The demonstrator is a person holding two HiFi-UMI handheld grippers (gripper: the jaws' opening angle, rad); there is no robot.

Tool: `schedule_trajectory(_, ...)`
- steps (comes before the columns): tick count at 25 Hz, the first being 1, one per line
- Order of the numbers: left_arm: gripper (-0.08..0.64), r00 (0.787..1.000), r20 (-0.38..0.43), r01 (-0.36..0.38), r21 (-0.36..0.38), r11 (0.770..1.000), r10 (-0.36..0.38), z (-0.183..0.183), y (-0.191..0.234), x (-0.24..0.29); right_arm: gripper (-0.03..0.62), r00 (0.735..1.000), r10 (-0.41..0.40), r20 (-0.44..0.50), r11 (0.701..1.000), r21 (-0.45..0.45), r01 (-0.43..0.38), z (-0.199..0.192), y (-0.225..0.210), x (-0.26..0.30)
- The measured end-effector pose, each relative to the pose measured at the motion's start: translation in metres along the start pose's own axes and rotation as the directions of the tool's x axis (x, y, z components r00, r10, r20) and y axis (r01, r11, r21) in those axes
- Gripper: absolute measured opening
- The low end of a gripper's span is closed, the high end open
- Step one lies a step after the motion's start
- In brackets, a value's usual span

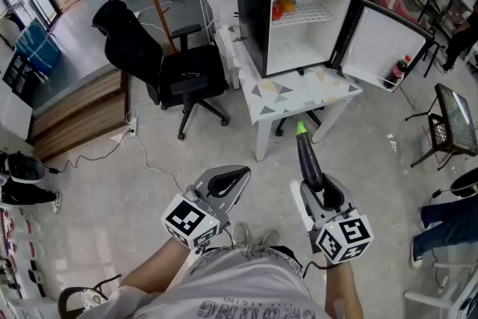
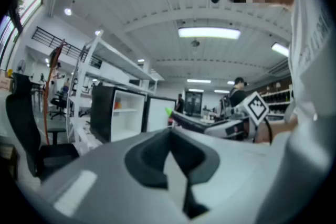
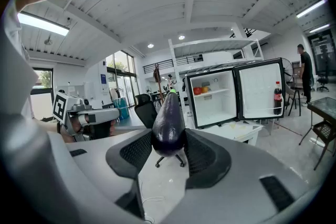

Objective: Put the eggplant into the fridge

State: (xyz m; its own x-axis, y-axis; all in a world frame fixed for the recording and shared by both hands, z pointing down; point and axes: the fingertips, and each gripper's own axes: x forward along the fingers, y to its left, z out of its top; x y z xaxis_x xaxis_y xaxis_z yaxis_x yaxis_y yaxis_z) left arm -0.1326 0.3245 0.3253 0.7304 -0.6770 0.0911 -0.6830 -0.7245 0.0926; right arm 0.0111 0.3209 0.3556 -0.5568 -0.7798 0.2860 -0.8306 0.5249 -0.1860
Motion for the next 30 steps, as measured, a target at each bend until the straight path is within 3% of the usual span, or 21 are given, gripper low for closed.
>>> schedule_trajectory(13, 0.006, 1.000, -0.005, -0.010, -0.006, 1.000, 0.010, 0.000, -0.007, 0.016, 0.190, 1.000, -0.014, 0.017, 1.000, -0.002, 0.014, 0.005, -0.019, -0.002)
schedule_trajectory(30, 0.006, 0.999, -0.011, -0.052, -0.002, 0.999, 0.052, -0.009, -0.060, 0.072, 0.189, 0.999, 0.033, 0.019, 0.999, 0.024, -0.033, -0.001, -0.085, -0.031)
